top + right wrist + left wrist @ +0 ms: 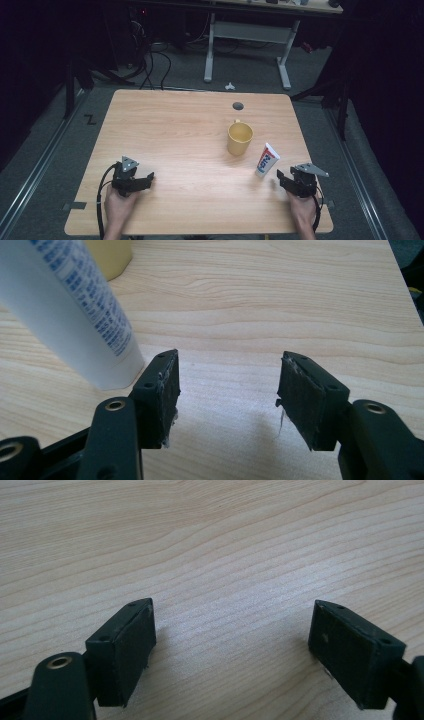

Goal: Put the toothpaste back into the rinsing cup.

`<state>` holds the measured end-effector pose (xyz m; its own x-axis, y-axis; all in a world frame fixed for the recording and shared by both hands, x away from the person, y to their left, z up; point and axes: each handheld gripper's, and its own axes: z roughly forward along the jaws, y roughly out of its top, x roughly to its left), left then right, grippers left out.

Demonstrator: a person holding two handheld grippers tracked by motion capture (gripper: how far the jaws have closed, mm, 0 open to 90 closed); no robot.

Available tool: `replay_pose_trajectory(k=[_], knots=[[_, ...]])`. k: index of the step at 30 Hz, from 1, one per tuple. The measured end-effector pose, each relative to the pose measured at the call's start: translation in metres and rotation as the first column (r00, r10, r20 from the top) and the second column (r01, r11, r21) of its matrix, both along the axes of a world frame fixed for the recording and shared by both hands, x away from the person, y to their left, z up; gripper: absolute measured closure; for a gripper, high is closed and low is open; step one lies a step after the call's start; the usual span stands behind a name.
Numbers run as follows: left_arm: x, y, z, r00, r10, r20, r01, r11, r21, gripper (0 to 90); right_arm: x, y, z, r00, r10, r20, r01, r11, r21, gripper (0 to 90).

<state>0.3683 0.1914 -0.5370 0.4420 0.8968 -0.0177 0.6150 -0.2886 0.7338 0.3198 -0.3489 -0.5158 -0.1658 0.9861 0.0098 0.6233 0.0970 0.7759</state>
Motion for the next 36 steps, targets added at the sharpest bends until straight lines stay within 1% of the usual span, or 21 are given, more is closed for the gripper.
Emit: replay_pose_trajectory(k=[8,10,15,16,19,25,26,32,36], knots=[[0.0,0.0,0.0,1.0,0.0,0.0,0.0,1.0,0.0,19.5,-0.008,0.004,0.002,0.9998,0.011,0.015,-0.011,1.0,0.0,41.8],[0.0,0.0,0.0,1.0,0.0,0.0,0.0,1.0,0.0,19.5,-0.012,0.006,0.003,0.9996,0.021,0.018,-0.021,1.0,-0.008,41.7],[0.0,0.0,0.0,1.0,0.0,0.0,0.0,1.0,0.0,19.5,-0.017,0.01,0.004,0.9993,0.029,0.023,-0.029,1.0,-0.011,41.7],[0.0,0.0,0.0,1.0,0.0,0.0,0.0,1.0,0.0,19.5,-0.018,0.01,0.005,0.9989,0.038,0.028,-0.038,0.999,-0.017,41.6],[0.0,0.0,0.0,1.0,0.0,0.0,0.0,1.0,0.0,19.5,-0.023,0.015,0.008,0.998,0.054,0.033,-0.053,0.998,-0.014,41.6],[0.0,0.0,0.0,1.0,0.0,0.0,0.0,1.0,0.0,19.5,-0.028,0.023,0.01,0.9958,0.081,0.043,-0.08,0.997,-0.013,41.5],[0.0,0.0,0.0,1.0,0.0,0.0,0.0,1.0,0.0,19.5,-0.03,0.026,0.011,0.9948,0.091,0.045,-0.091,0.996,-0.012,41.5],[0.0,0.0,0.0,1.0,0.0,0.0,0.0,1.0,0.0,19.5,-0.032,0.034,0.013,0.9916,0.118,0.052,-0.118,0.993,-0.01,41.4],[0.0,0.0,0.0,1.0,-0.001,-0.001,0.001,1.0,0.0,19.5,-0.031,0.037,0.015,0.9905,0.127,0.054,-0.127,0.992,-0.002,41.2]])
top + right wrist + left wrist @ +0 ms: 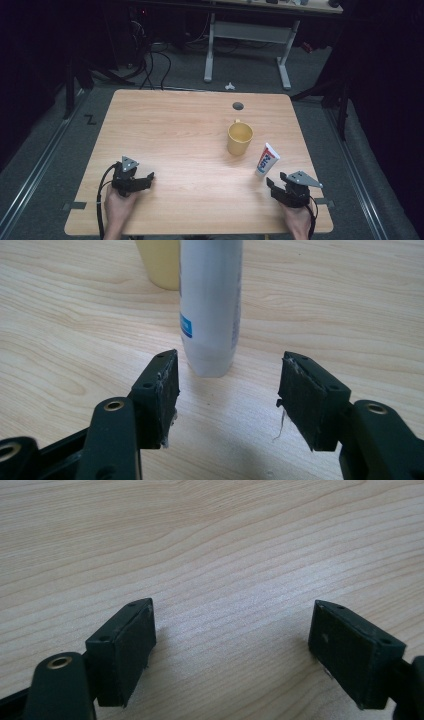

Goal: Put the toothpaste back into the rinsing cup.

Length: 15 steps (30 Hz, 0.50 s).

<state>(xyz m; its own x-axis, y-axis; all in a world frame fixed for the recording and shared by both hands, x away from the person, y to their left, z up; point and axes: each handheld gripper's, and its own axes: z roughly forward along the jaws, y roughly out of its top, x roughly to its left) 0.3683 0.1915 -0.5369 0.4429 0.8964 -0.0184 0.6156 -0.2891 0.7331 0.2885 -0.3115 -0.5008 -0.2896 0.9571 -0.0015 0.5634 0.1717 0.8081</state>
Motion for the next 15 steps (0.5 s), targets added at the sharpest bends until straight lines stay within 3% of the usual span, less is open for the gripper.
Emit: replay_pose_trajectory(k=[15], knots=[[0.0,0.0,0.0,1.0,0.001,0.0,-0.001,1.0,0.0,19.5,0.022,0.014,0.006,0.9994,0.034,0.004,-0.034,0.999,0.016,39.3]])
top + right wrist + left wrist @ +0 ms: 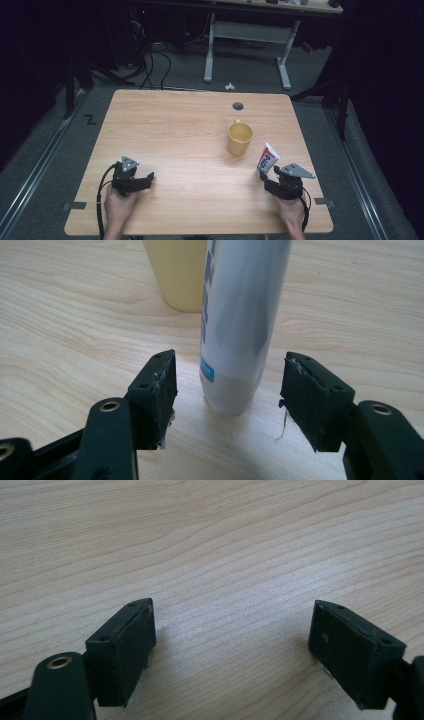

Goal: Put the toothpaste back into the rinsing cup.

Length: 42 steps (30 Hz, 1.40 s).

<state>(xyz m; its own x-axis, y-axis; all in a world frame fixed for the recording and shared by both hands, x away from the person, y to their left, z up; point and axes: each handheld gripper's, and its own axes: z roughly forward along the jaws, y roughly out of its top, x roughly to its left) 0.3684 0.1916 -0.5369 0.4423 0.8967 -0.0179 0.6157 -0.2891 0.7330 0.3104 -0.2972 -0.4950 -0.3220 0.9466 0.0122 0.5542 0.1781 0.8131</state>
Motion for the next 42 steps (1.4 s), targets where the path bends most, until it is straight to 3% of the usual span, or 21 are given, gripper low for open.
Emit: replay_pose_trajectory(k=[16,26,42], knots=[[0.0,0.0,0.0,1.0,0.0,0.0,0.0,1.0,0.0,19.5,0.028,0.006,0.005,1.0,-0.002,-0.004,0.002,1.0,0.017,44.9],[0.0,0.0,0.0,1.0,0.0,0.0,0.0,1.0,0.0,19.5,0.032,0.008,0.009,0.9997,-0.006,0.022,0.006,1.0,0.012,56.7],[0.0,0.0,0.0,1.0,0.001,0.001,-0.001,1.0,0.0,19.5,0.031,0.008,0.01,0.9995,0.015,0.029,-0.015,1.0,-0.003,63.6]])
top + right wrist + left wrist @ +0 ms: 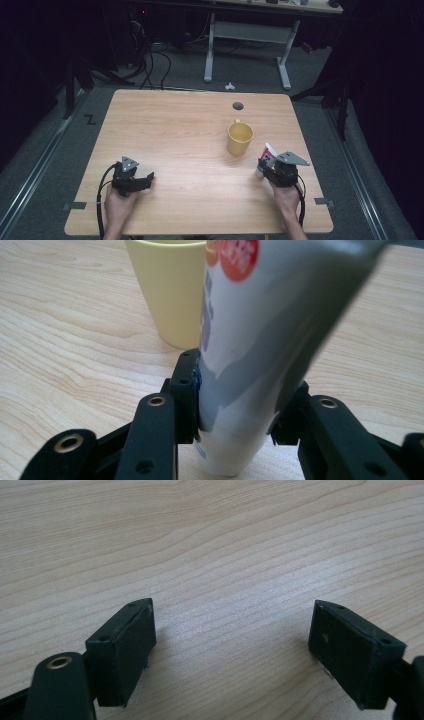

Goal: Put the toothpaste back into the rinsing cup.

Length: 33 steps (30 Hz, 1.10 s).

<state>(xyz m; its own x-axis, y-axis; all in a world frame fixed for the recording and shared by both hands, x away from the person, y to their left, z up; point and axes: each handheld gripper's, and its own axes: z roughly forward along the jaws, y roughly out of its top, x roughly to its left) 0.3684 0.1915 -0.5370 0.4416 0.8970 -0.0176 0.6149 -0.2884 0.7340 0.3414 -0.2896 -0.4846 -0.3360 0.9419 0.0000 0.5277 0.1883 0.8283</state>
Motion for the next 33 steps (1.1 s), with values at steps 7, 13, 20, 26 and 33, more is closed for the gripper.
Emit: replay_pose_trajectory(k=[7,13,20,26,33], knots=[[0.0,0.0,0.0,1.0,0.0,0.0,0.0,1.0,0.0,19.5,0.001,-0.002,0.002,0.9998,0.018,-0.012,-0.018,1.0,0.0,64.1],[0.0,0.0,0.0,1.0,0.0,0.0,0.0,1.0,0.0,19.5,0.001,-0.002,0.011,0.9989,0.047,-0.009,-0.047,0.999,0.006,64.3],[0.0,0.0,0.0,1.0,0.0,0.0,0.0,1.0,0.0,19.5,0.001,-0.005,0.015,0.9984,0.057,-0.005,-0.057,0.998,0.012,64.5],[0.0,0.0,0.0,1.0,0.0,0.0,0.0,1.0,0.0,19.5,0.001,-0.007,0.022,0.9979,0.065,0.007,-0.065,0.998,0.021,64.7],[0.0,0.0,0.0,1.0,0.0,0.0,0.0,1.0,0.0,19.5,0.001,-0.008,0.029,0.9971,0.075,0.009,-0.076,0.997,0.027,64.8]])
